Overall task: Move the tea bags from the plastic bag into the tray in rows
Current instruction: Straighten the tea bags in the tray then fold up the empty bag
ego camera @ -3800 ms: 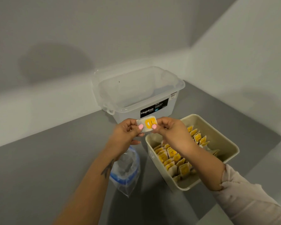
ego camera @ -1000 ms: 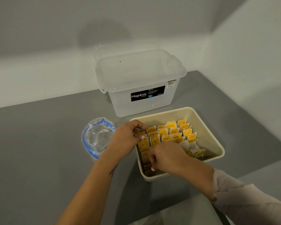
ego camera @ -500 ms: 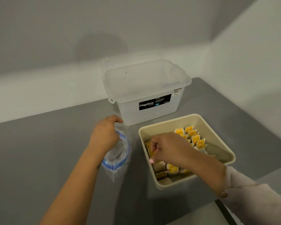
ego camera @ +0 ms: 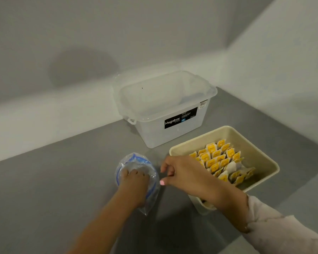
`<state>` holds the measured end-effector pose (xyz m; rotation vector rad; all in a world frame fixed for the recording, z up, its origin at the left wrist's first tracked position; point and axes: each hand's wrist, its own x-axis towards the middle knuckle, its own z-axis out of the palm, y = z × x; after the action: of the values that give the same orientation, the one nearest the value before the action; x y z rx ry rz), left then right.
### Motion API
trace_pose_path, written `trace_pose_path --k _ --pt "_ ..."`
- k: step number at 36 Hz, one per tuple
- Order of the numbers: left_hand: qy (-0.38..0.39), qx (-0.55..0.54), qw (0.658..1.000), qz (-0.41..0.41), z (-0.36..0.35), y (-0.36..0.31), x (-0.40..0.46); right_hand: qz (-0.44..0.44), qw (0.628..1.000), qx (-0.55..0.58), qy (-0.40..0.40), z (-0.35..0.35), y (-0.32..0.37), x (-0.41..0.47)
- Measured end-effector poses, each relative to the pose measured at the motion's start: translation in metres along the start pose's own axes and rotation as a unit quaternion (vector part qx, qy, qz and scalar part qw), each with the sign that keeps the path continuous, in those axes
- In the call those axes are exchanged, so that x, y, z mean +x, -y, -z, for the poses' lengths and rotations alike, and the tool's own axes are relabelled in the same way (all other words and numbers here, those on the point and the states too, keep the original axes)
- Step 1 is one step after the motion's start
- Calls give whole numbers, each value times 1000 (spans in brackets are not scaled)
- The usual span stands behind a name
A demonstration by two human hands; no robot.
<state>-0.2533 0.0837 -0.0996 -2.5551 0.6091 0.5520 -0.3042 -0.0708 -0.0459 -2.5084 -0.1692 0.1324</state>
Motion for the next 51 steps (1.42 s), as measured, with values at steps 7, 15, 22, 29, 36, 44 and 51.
trace_pose_path --k 7,15,22,29,36,44,51 --pt "-62 -224 972 -11 2 31 4 -42 997 42 -43 -8 7 7" --pt "-105 -685 720 -35 28 68 -11 -33 985 144 -86 -12 26 16" --pt "-108 -744 657 -59 31 70 -16 -54 941 292 -165 -11 39 30" --pt "-117 -829 547 -1 32 79 -18 -42 924 301 -233 -7 43 40" --pt "-69 -915 398 -17 42 83 -25 -18 918 313 -243 -11 48 36" --pt "13 -934 358 12 54 92 -24 -84 924 365 -78 -25 43 31" --pt "0 -965 232 -120 43 90 -28 -144 915 336 -172 -16 38 31"
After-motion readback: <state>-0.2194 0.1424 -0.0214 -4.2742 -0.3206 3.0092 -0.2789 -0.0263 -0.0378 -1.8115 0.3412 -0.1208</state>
